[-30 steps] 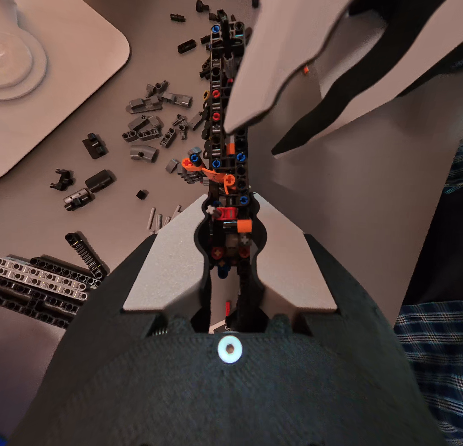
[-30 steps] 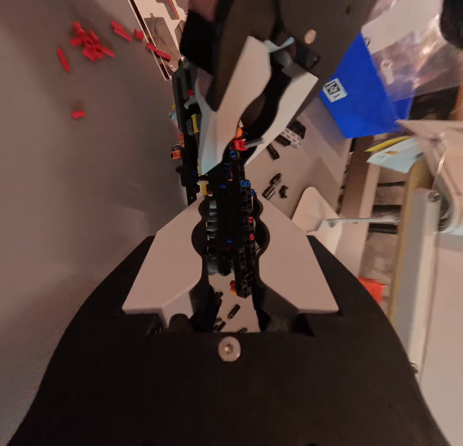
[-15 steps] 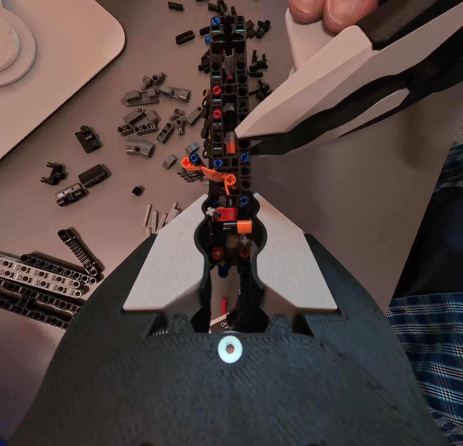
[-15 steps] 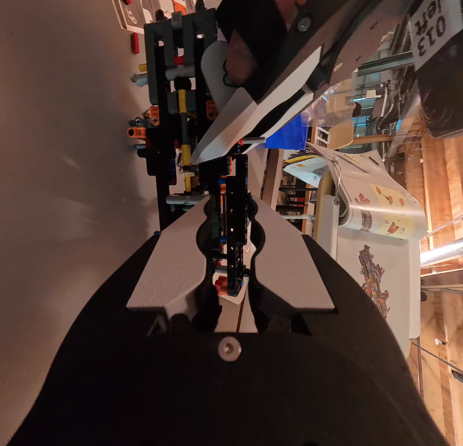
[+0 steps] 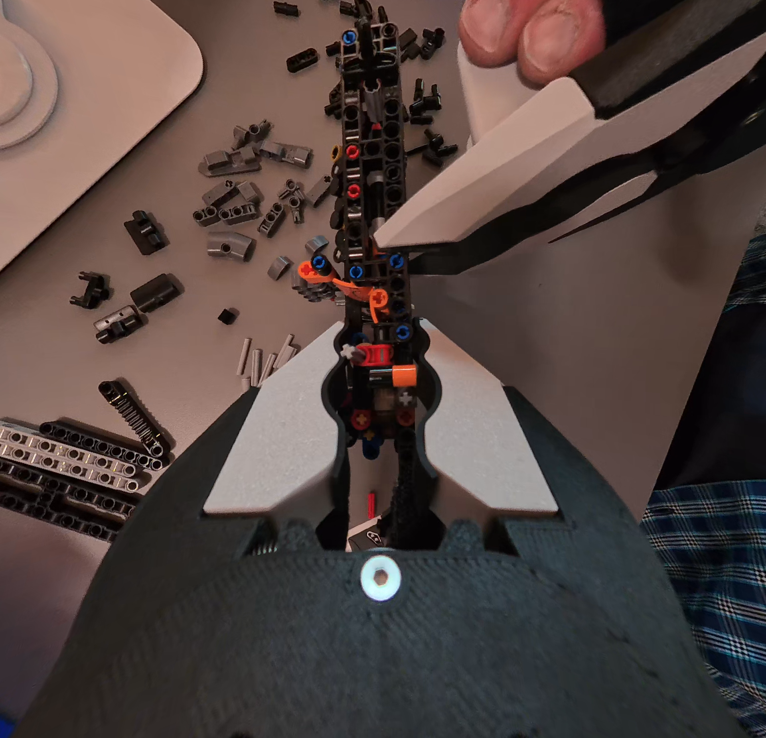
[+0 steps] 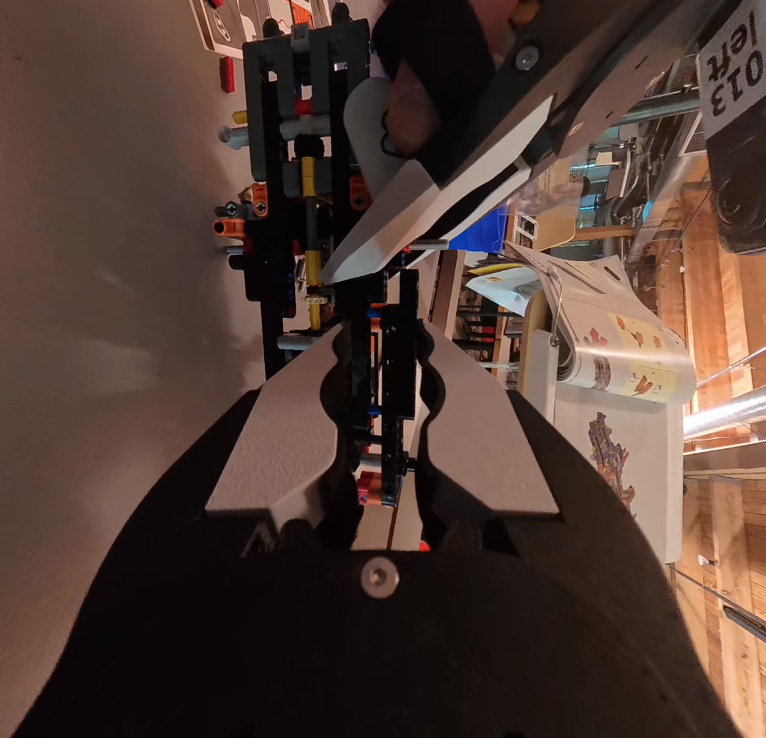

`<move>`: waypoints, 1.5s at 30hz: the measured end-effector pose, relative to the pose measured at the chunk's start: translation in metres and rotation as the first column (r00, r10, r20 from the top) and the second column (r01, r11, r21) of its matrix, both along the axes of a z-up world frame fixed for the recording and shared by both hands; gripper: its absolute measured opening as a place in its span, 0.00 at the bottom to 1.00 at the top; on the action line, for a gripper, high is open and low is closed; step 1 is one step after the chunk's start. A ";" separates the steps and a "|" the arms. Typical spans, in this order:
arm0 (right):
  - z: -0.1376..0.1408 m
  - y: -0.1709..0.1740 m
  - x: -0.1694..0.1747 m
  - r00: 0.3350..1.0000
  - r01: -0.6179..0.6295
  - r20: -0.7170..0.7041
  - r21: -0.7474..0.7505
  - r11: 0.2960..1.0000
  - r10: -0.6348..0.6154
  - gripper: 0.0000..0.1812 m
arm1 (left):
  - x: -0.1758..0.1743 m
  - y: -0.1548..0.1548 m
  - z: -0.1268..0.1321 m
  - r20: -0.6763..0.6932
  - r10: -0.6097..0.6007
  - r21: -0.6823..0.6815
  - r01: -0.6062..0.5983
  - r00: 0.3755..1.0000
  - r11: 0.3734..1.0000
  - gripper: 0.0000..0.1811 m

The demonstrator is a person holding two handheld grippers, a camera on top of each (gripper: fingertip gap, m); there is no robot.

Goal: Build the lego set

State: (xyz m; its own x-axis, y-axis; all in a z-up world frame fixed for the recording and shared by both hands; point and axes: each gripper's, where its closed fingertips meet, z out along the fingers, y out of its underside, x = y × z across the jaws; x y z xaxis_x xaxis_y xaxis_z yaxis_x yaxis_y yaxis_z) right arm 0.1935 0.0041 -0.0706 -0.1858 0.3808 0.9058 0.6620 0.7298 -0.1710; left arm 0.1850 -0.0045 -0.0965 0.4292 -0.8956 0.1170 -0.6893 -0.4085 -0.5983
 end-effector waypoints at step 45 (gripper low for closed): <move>0.009 -0.005 0.004 0.995 -0.012 -0.102 -0.187 0.982 -0.008 0.08 | 0.003 -0.003 -0.001 -0.041 -0.004 0.037 0.005 0.999 0.999 0.15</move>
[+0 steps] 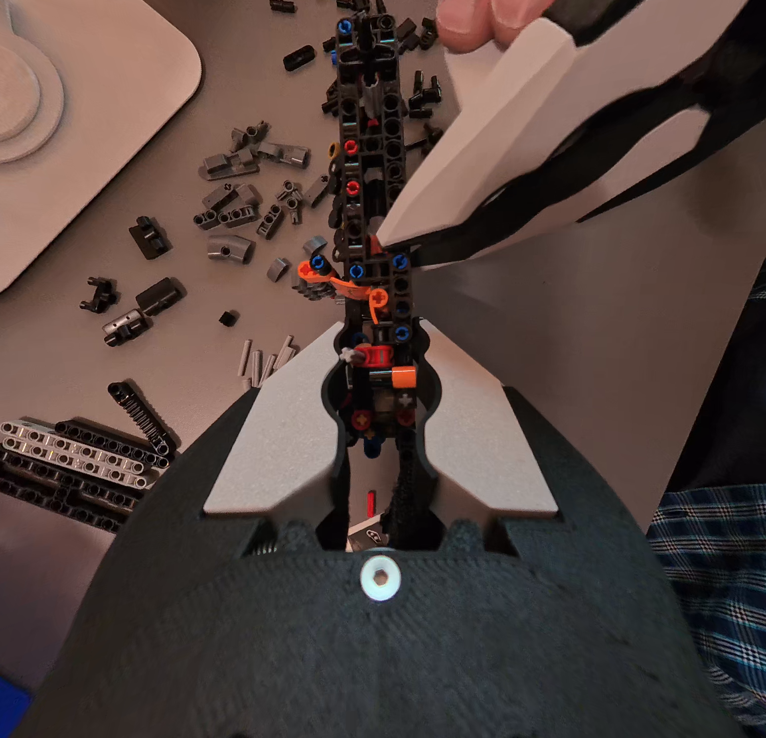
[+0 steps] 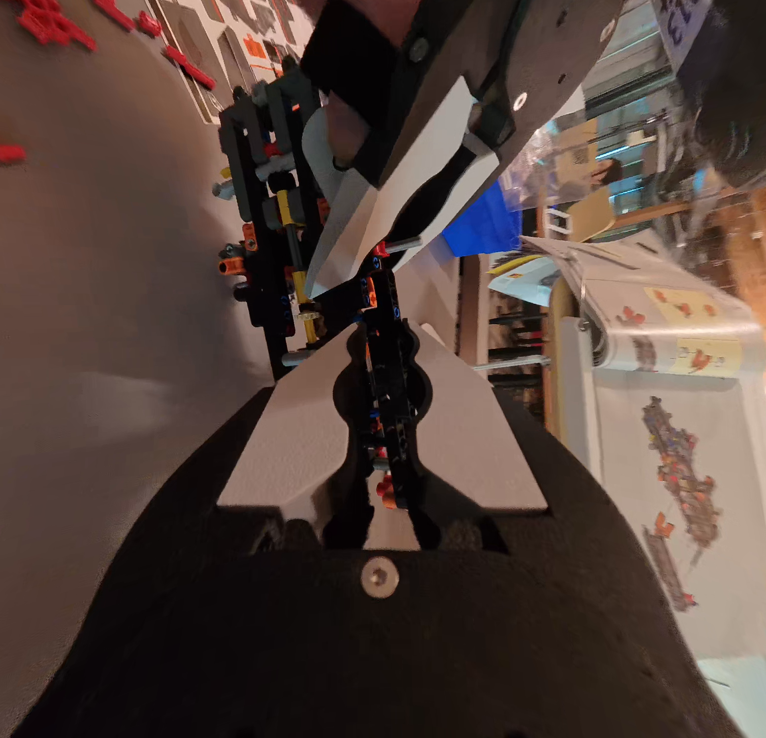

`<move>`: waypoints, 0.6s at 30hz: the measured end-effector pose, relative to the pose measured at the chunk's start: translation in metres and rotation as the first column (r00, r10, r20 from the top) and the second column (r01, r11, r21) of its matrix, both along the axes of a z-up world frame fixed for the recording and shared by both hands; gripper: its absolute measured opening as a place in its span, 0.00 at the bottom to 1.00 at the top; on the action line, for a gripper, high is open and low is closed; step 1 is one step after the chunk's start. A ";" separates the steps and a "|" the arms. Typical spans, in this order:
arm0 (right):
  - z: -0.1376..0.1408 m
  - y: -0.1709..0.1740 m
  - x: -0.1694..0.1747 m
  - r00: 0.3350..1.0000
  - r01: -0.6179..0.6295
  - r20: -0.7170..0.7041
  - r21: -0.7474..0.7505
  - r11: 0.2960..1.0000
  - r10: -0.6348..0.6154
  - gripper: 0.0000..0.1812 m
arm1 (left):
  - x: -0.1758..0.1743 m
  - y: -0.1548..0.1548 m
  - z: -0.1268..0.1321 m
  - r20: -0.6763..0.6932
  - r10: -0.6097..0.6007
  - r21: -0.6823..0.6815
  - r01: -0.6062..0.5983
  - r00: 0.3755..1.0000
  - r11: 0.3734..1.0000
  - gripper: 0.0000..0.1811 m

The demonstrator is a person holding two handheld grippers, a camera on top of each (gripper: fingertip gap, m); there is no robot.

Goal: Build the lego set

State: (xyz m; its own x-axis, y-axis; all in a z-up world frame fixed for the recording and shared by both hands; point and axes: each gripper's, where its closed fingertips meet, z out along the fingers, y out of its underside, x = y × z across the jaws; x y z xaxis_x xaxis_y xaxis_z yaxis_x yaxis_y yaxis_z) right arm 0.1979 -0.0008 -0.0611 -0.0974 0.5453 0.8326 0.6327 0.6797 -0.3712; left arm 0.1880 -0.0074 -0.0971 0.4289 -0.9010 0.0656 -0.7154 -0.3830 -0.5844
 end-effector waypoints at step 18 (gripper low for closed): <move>-0.002 -0.004 0.002 1.000 -0.003 0.001 0.070 0.998 0.003 0.09 | 0.001 -0.003 0.000 0.001 -0.009 0.005 0.009 1.000 1.000 0.15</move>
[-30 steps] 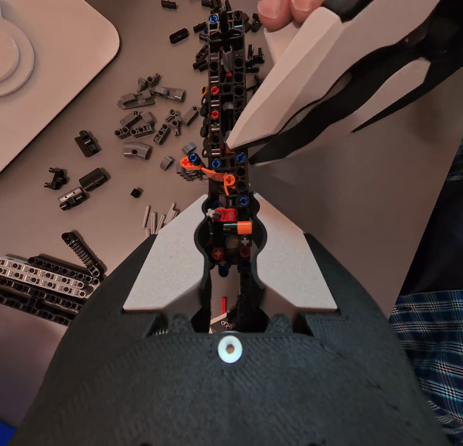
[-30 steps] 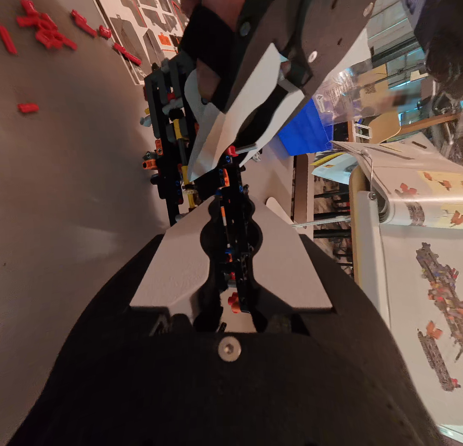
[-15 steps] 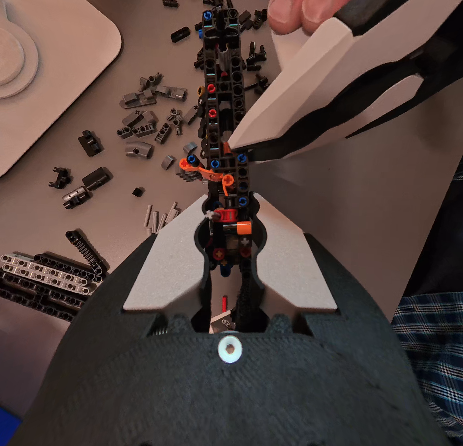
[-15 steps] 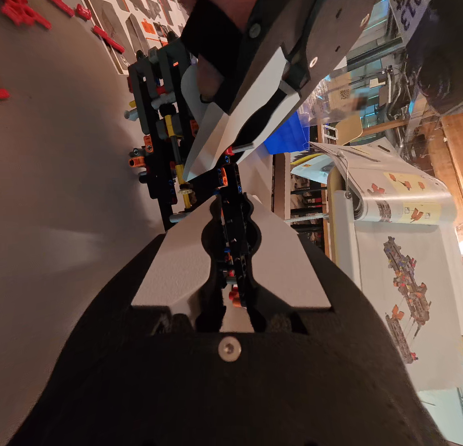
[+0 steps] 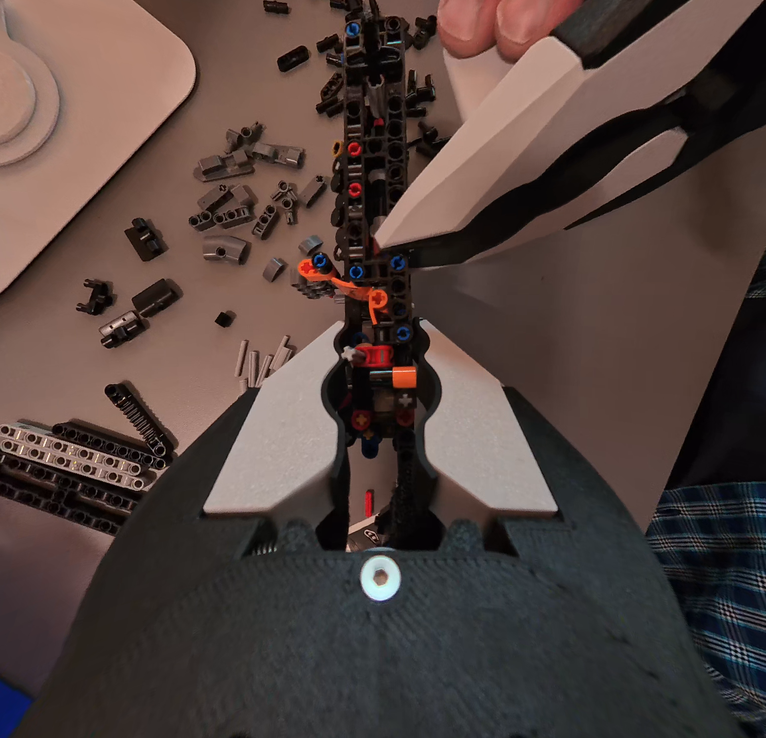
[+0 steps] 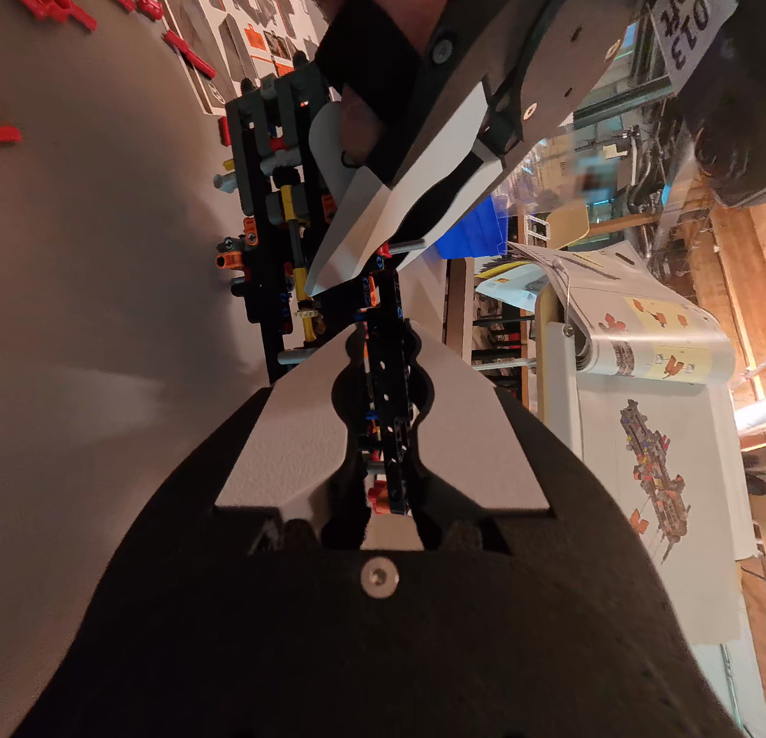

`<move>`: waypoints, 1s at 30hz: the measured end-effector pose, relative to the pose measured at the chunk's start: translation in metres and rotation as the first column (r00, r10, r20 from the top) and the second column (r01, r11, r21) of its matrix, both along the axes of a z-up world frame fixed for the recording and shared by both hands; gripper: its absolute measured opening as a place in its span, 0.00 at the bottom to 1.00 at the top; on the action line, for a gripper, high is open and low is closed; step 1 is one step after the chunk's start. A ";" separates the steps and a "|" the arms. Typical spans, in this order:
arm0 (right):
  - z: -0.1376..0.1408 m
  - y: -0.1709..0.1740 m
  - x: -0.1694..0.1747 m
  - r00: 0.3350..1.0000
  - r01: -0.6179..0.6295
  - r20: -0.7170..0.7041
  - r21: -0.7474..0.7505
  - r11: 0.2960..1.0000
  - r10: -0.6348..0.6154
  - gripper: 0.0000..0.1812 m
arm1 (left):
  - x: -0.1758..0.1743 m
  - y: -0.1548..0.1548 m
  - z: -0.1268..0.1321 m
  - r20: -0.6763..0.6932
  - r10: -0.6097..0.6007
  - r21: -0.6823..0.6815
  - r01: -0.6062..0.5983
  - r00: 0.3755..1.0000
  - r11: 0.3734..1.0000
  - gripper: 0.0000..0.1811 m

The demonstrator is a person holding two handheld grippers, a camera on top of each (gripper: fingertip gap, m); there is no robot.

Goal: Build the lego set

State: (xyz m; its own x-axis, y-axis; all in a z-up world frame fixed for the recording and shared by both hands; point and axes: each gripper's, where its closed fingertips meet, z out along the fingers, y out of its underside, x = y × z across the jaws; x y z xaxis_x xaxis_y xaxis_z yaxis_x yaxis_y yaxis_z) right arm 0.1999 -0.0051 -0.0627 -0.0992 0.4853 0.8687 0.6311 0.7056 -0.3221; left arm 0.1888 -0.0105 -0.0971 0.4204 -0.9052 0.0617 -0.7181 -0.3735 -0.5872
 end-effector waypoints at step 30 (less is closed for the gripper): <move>0.000 -0.003 0.008 1.000 0.032 -0.001 0.108 0.994 -0.032 0.08 | 0.004 -0.003 0.000 0.018 -0.011 -0.005 0.011 1.000 1.000 0.15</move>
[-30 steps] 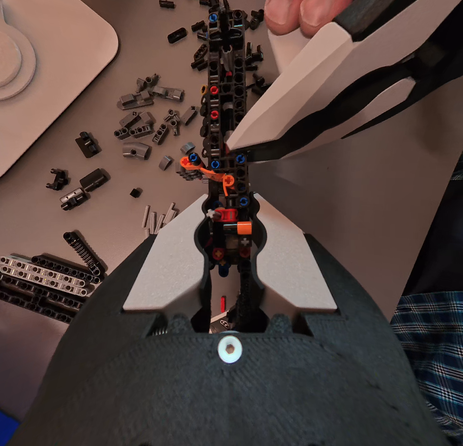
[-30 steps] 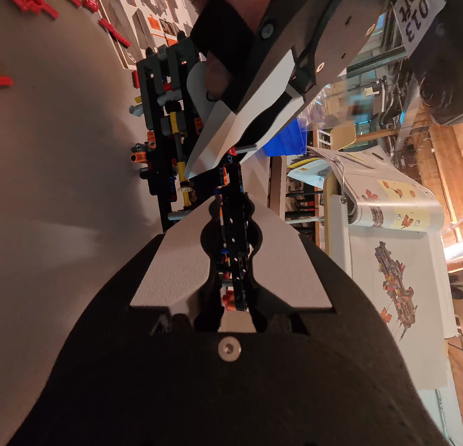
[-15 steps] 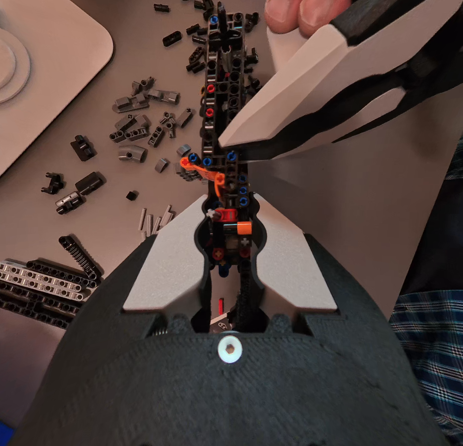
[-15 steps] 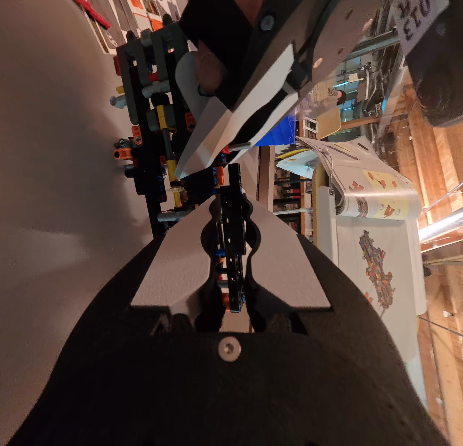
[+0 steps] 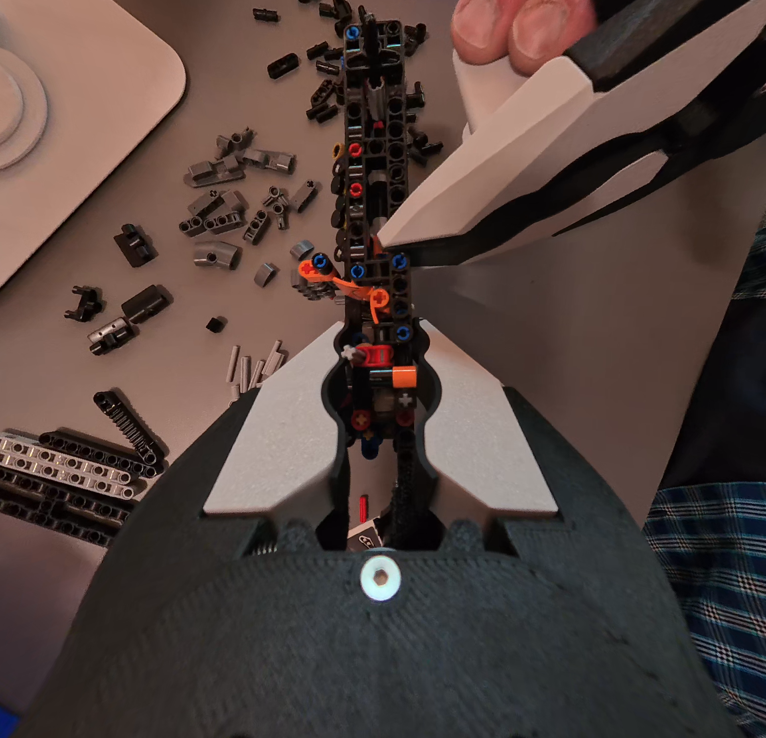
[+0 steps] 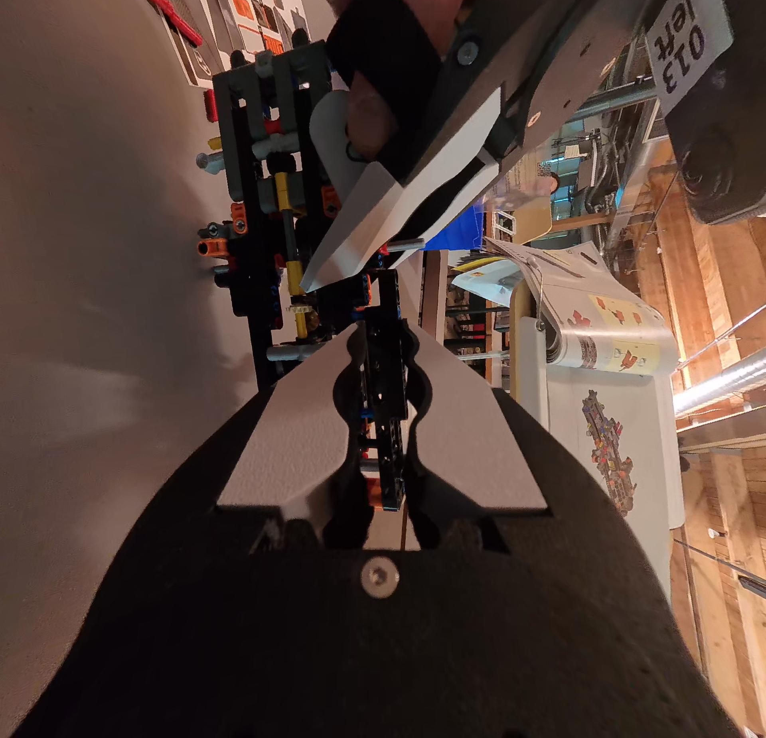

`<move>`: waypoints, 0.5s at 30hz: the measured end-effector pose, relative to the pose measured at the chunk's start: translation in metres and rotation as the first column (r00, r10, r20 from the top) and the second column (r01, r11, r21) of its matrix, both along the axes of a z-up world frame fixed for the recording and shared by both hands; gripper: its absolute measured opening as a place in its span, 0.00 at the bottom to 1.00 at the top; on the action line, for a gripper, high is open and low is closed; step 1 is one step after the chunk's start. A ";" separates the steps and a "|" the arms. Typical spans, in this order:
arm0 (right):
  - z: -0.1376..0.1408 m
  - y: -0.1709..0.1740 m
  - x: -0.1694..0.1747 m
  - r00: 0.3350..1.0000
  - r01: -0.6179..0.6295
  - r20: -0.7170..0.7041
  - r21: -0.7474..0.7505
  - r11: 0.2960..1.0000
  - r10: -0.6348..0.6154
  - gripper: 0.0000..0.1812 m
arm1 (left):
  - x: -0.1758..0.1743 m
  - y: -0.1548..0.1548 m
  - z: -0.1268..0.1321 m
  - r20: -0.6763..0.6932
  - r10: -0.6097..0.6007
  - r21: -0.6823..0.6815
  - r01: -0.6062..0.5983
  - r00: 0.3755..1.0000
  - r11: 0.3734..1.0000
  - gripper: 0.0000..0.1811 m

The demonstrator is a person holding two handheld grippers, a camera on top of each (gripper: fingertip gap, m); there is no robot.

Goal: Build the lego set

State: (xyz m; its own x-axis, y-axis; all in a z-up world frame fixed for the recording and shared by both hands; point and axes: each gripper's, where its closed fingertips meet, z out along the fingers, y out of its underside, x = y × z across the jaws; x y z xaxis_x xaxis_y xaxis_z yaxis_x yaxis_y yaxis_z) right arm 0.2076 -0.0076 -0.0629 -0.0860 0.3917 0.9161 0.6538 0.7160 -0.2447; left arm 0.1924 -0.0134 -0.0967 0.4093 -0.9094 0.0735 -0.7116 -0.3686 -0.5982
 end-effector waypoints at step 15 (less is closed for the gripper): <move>0.001 0.000 0.001 0.999 0.034 -0.016 0.195 0.980 -0.032 0.07 | 0.000 0.002 0.000 0.009 0.022 -0.006 -0.022 1.000 1.000 0.15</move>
